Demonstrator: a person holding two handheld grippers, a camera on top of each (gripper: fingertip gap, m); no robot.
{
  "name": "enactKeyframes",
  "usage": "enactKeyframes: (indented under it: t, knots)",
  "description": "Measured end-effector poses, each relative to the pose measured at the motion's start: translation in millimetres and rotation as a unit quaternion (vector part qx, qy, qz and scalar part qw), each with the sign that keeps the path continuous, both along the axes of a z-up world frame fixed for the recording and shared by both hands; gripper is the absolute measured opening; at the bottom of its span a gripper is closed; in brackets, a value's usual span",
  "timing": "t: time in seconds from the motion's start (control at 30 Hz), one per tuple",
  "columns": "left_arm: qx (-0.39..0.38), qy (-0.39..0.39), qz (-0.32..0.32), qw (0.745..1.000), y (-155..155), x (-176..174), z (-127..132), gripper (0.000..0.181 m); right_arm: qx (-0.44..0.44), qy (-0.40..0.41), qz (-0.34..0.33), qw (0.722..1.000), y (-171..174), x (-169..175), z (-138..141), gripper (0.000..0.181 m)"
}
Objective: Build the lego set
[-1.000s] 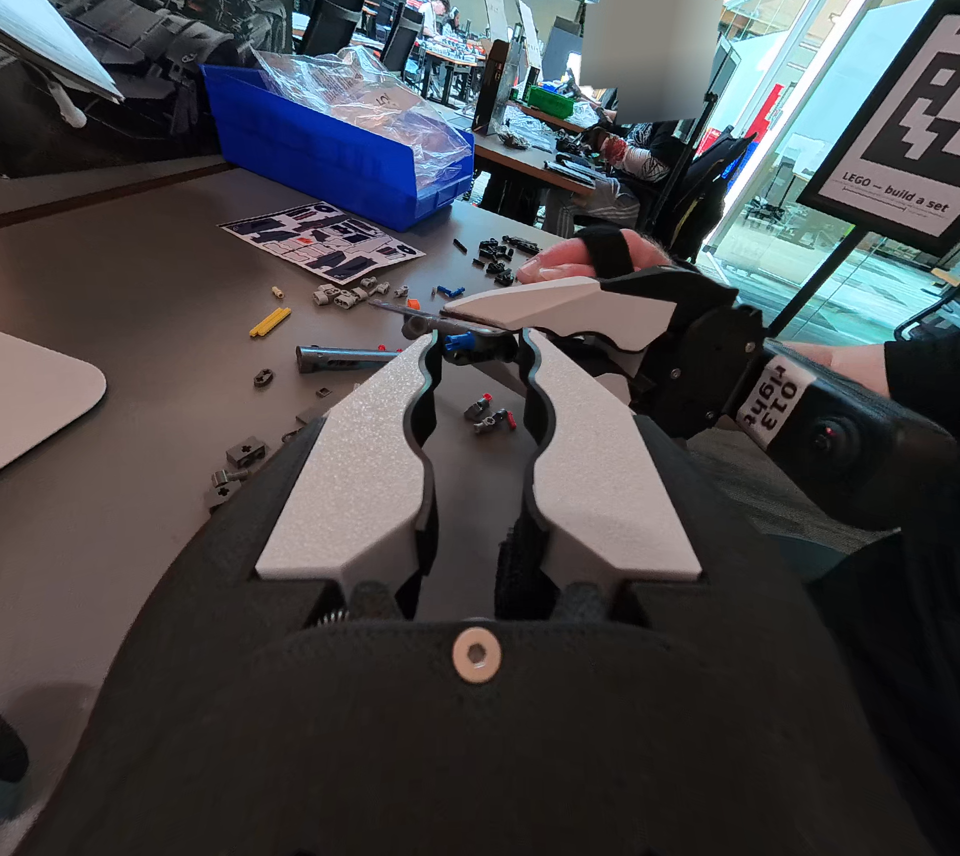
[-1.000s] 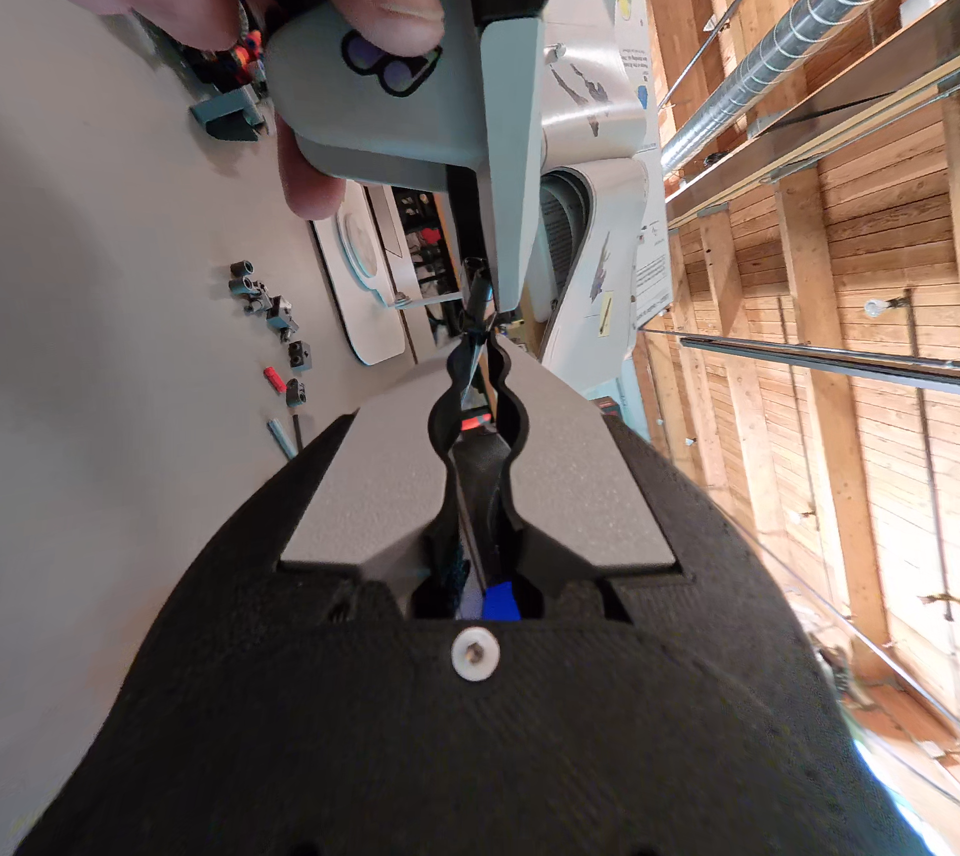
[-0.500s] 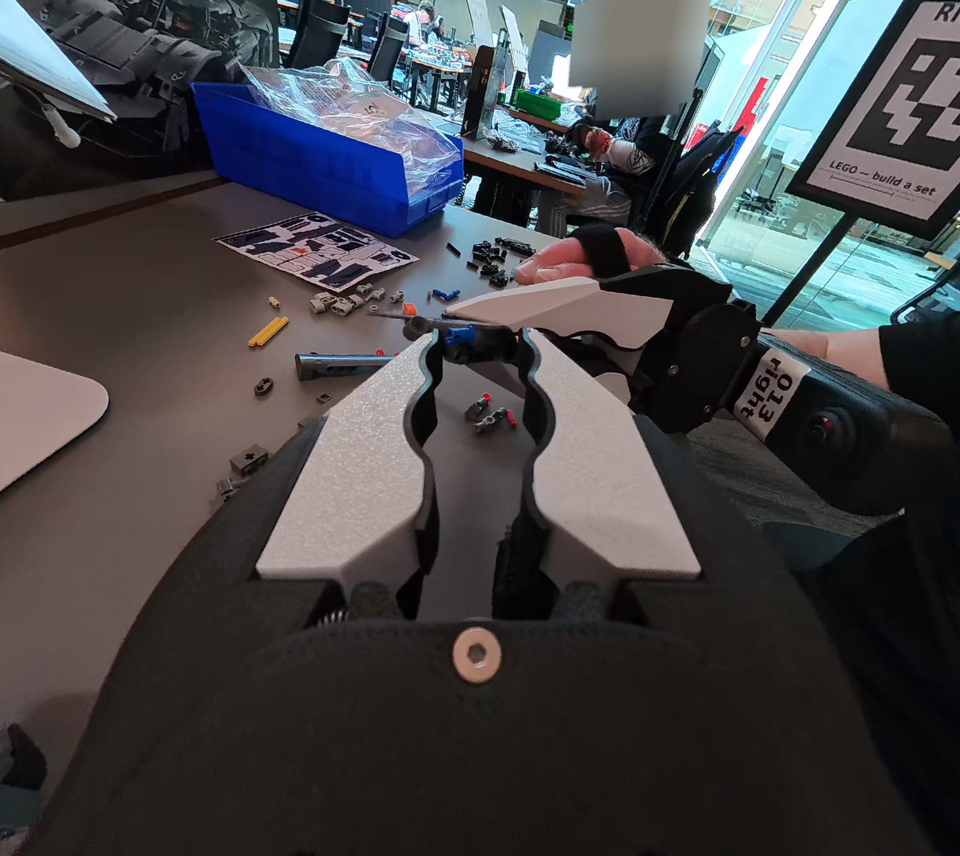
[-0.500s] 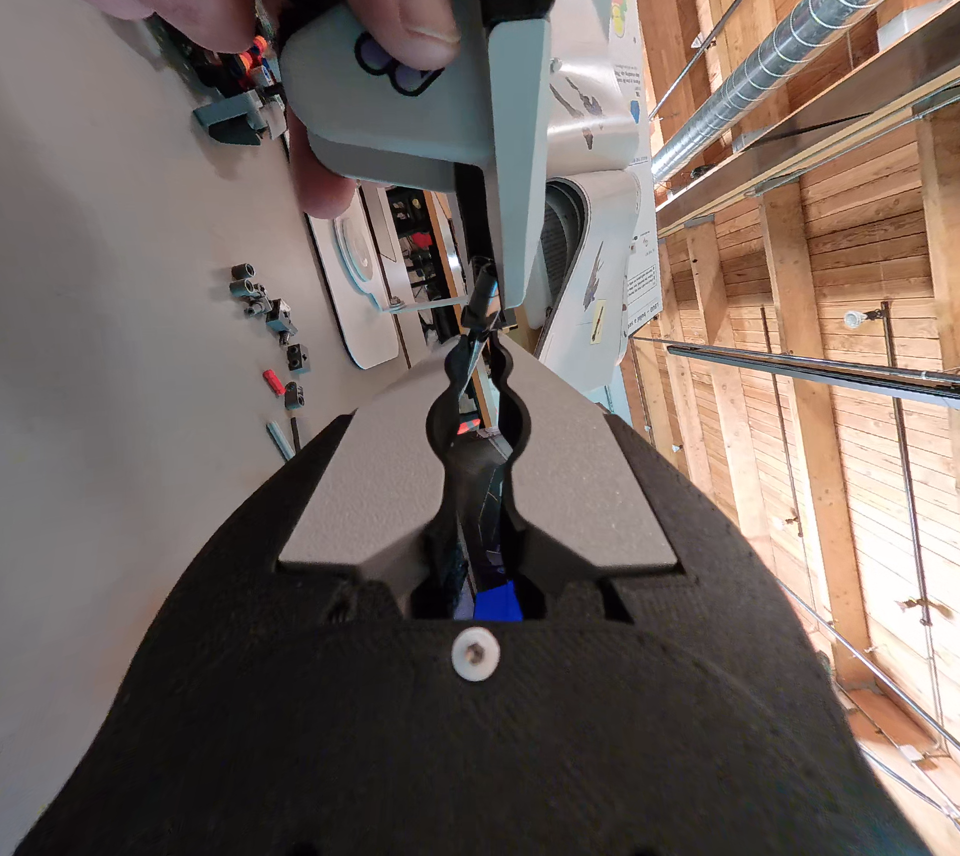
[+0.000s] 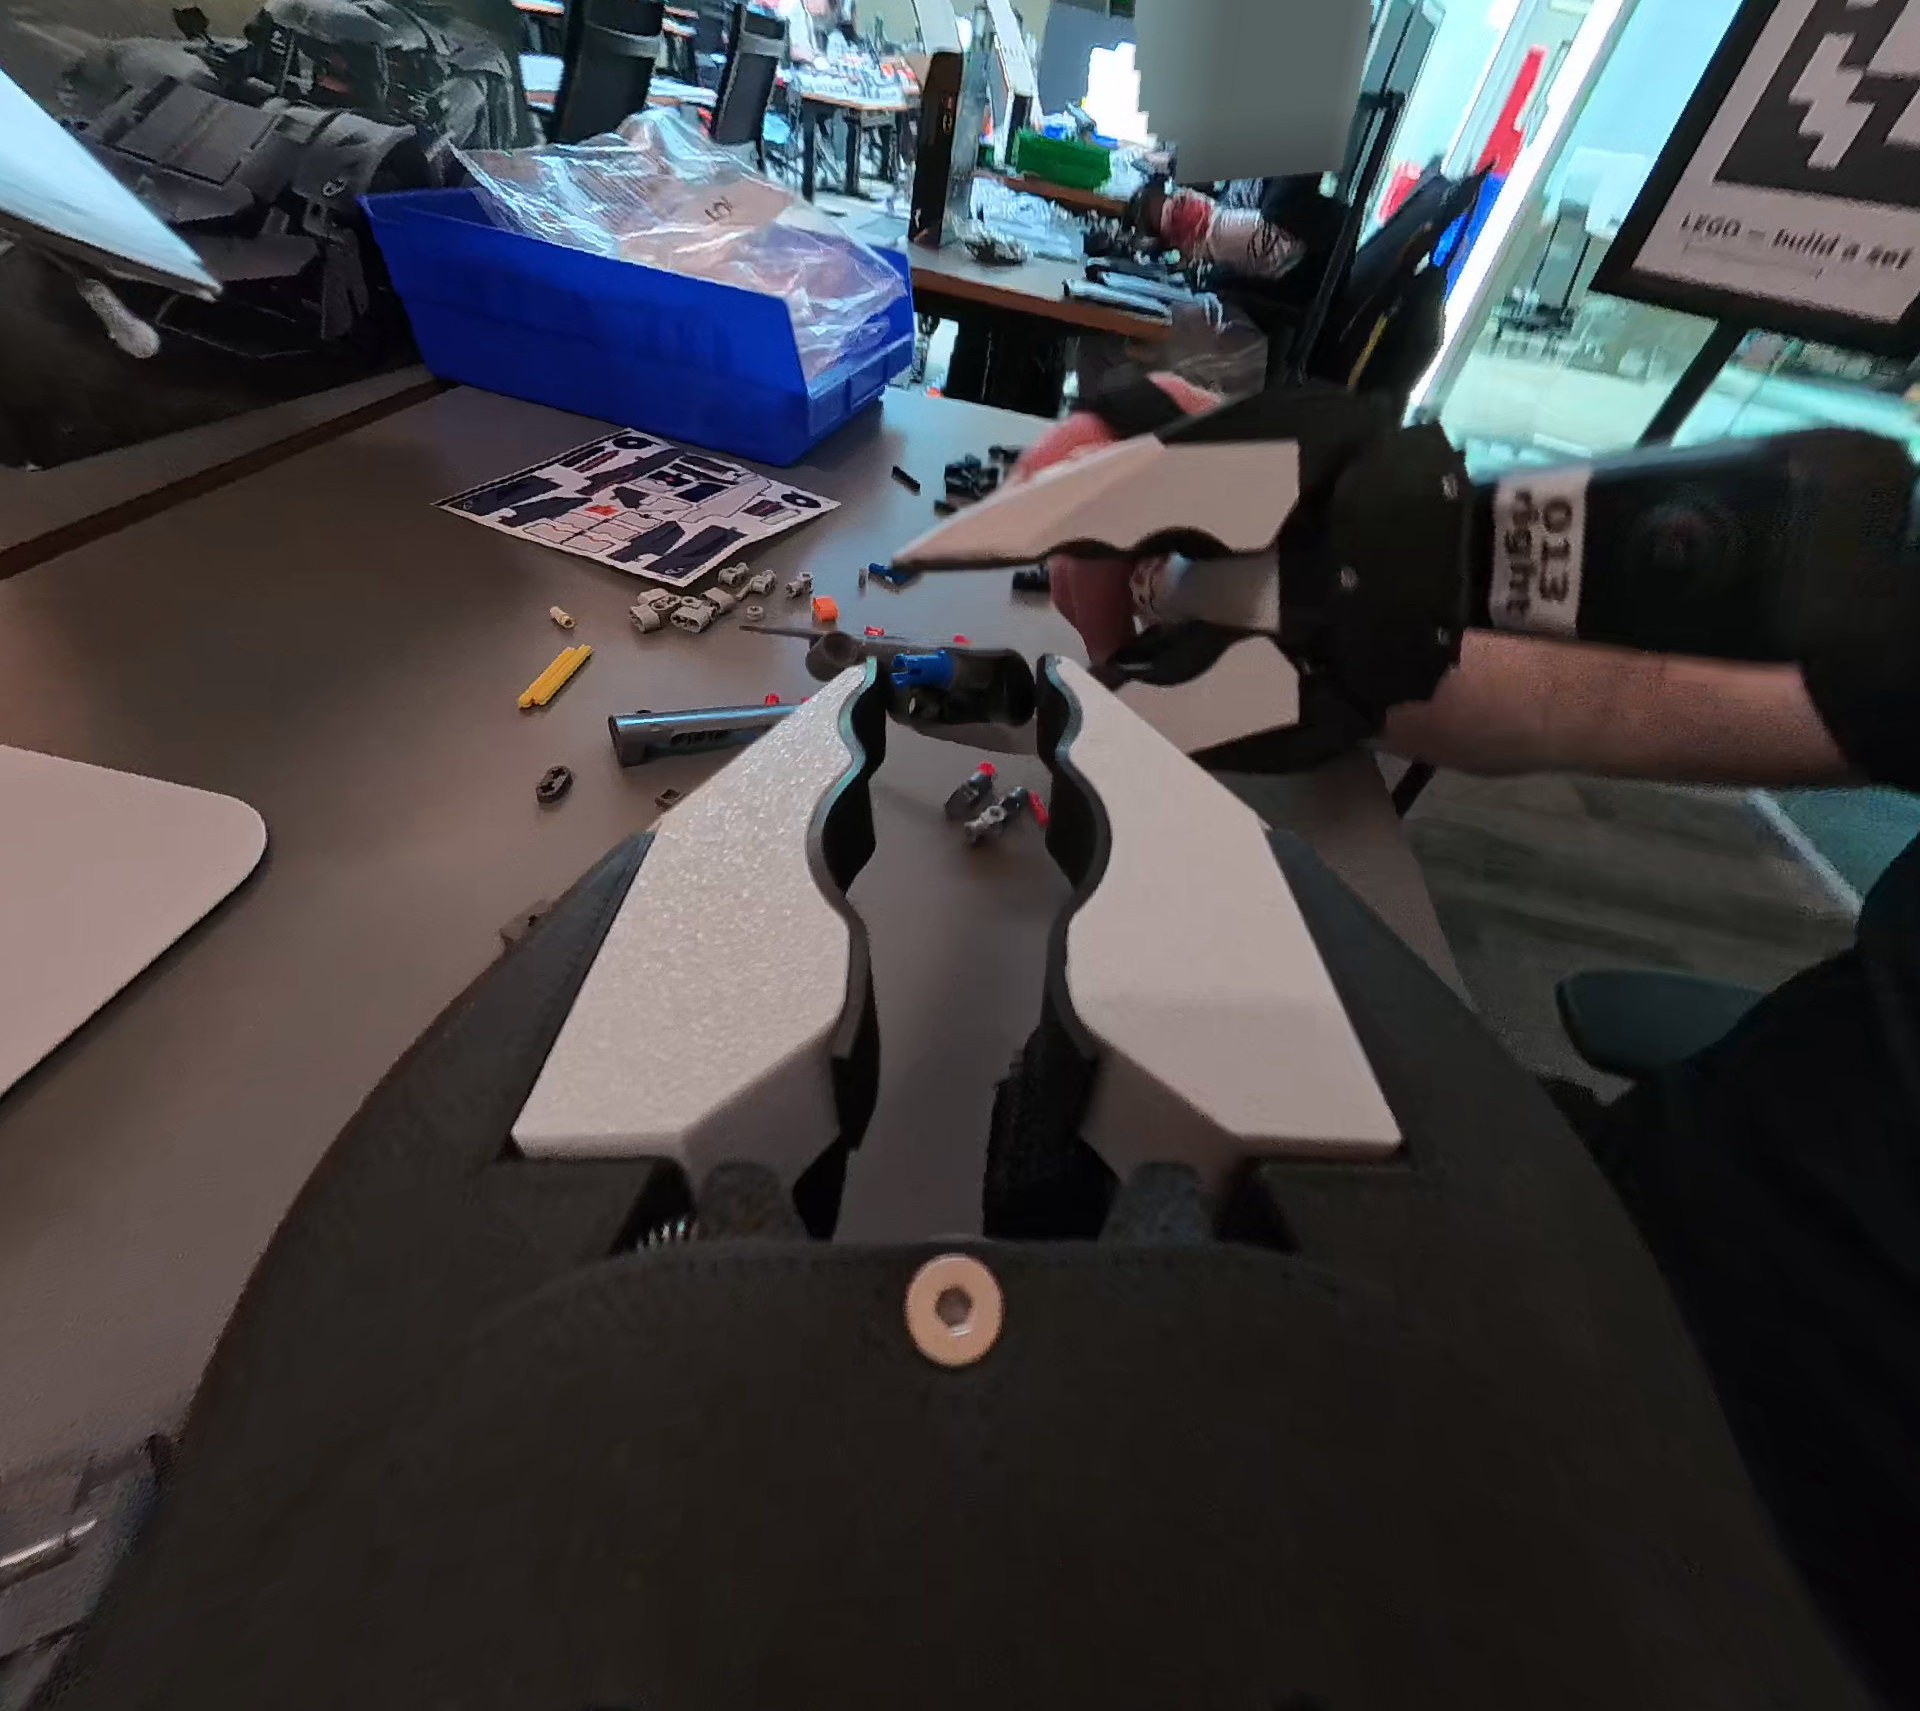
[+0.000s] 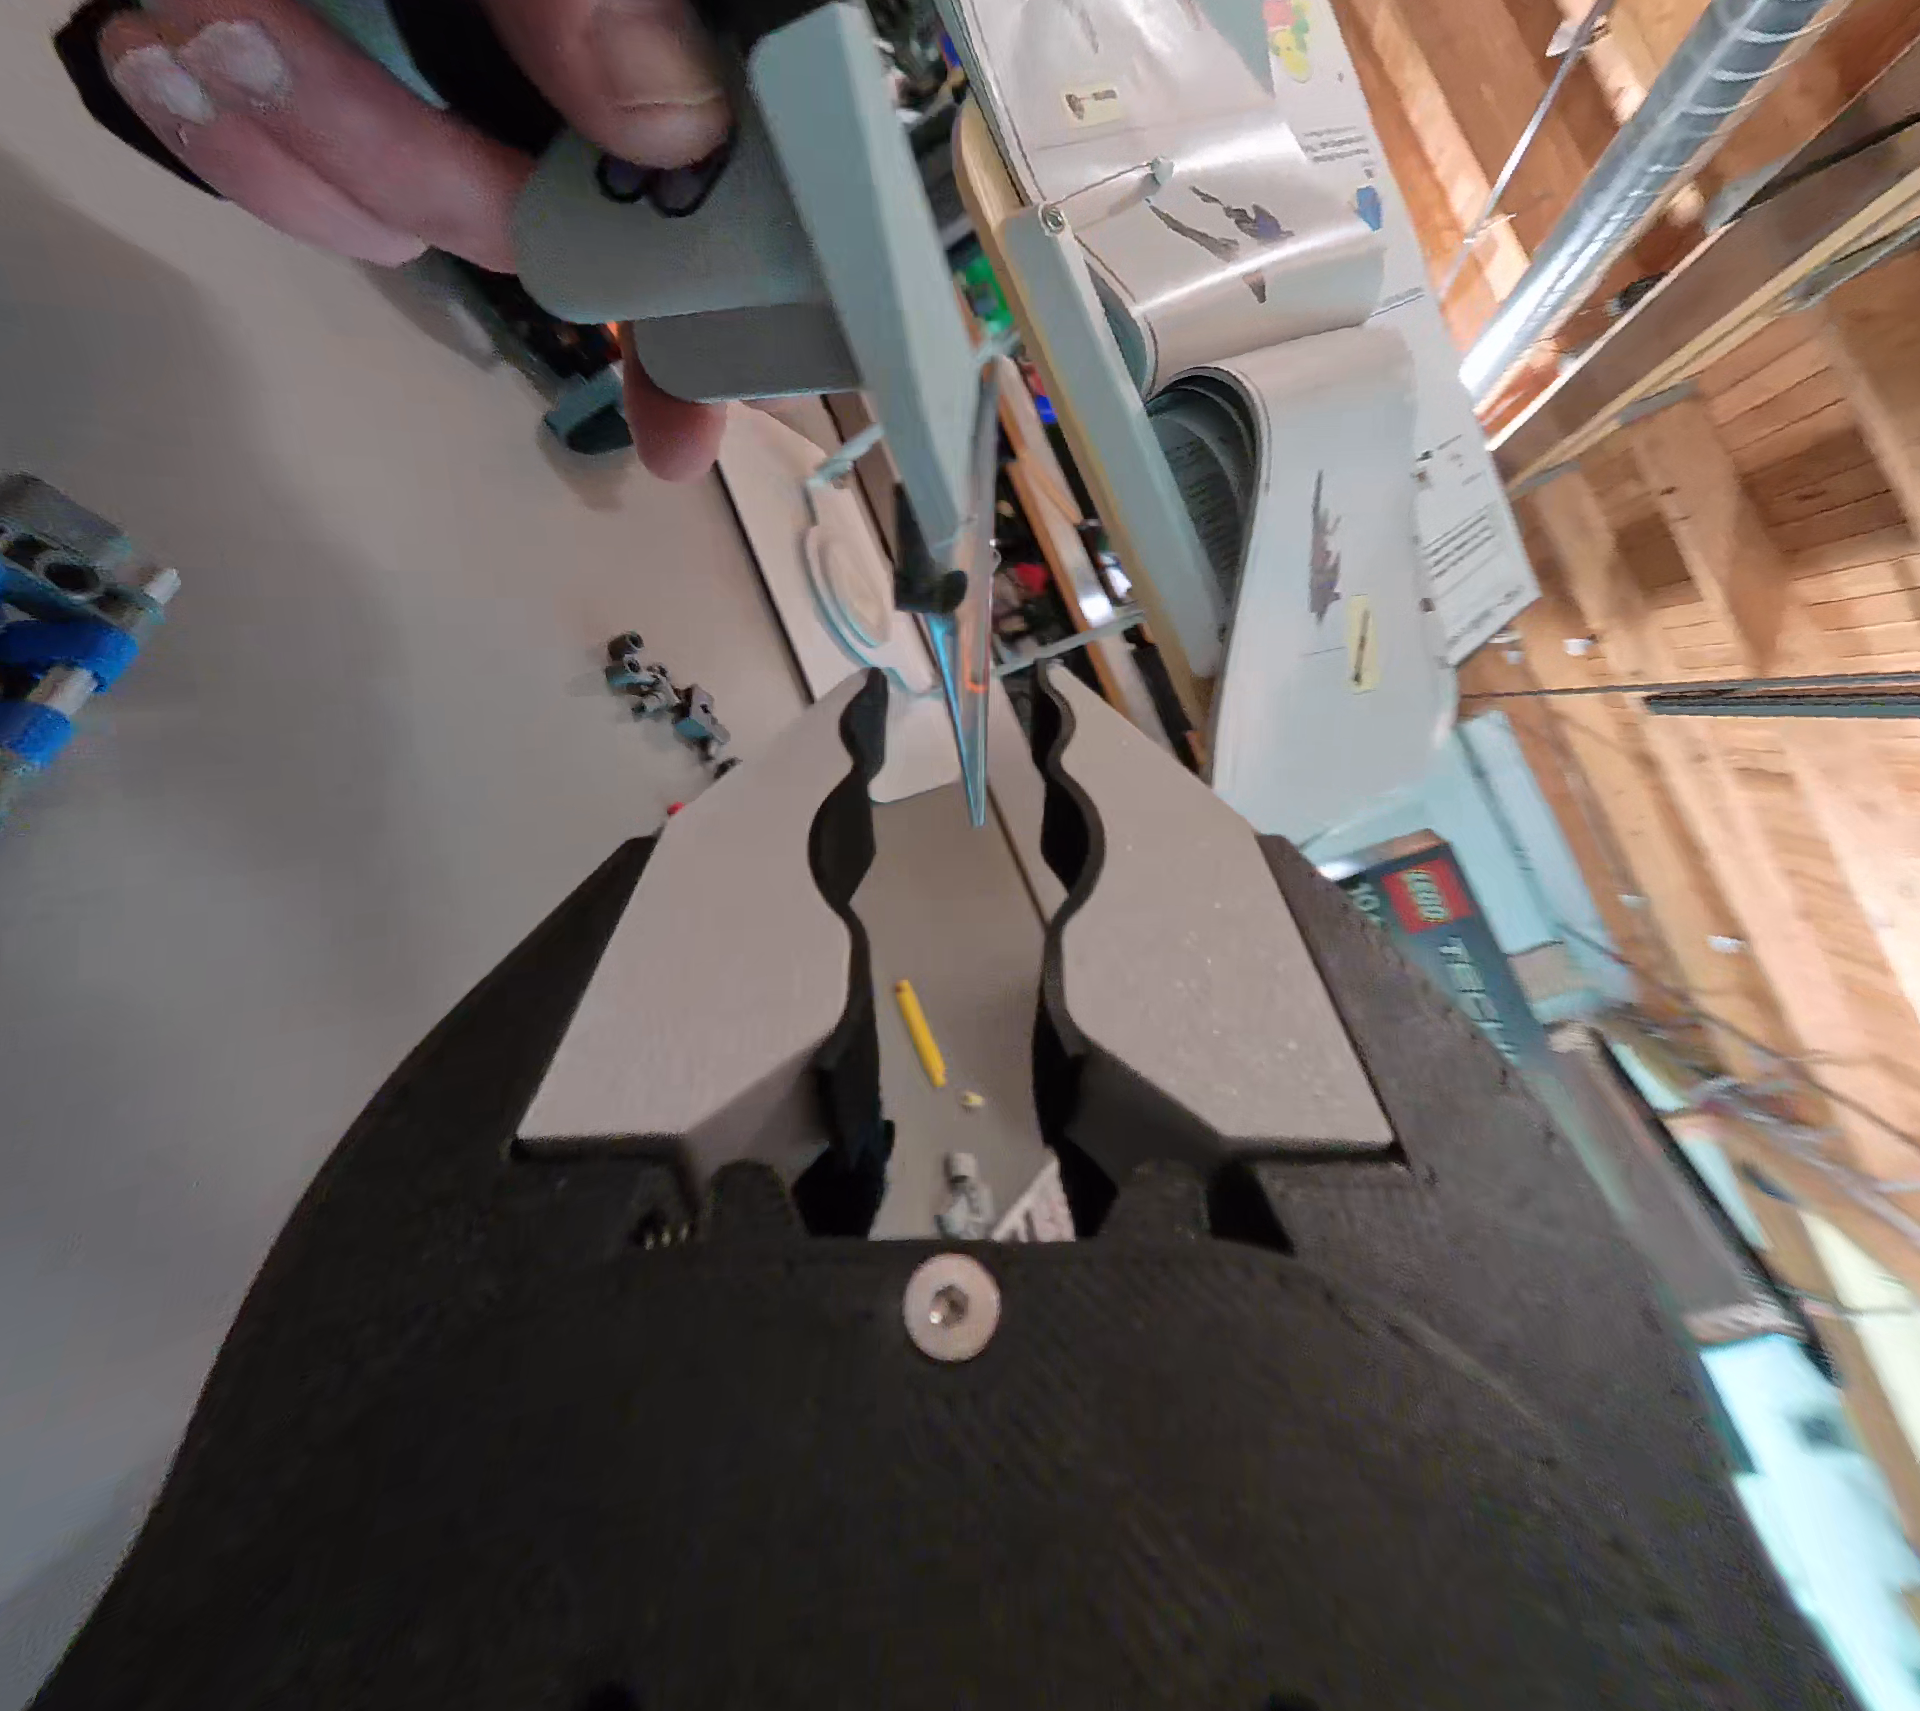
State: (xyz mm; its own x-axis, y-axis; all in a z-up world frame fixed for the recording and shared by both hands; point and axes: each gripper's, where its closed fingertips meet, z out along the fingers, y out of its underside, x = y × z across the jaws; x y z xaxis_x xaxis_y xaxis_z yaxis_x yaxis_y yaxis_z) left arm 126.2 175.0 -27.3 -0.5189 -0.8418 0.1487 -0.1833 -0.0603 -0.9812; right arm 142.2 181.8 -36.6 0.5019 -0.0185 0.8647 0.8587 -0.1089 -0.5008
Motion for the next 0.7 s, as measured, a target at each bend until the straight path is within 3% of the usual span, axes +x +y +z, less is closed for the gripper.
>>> enactKeyframes:
  t: [0.3, 0.53, 0.7]
  knots:
    - [0.164, 0.019, -0.068, 0.984, -32, -14, -28, 0.026, -0.143, 0.114, 0.124, 0.975, -5, -13, -40, 0.053]
    - [0.216, 0.021, -0.108, 0.97, -51, -21, -43, 0.025, -0.191, 0.131, 0.161, 0.959, -12, -20, -53, 0.046]
    - [0.227, 0.02, -0.111, 0.967, -51, -23, -44, 0.025, -0.205, 0.105, 0.172, 0.958, -15, -27, -61, 0.021]
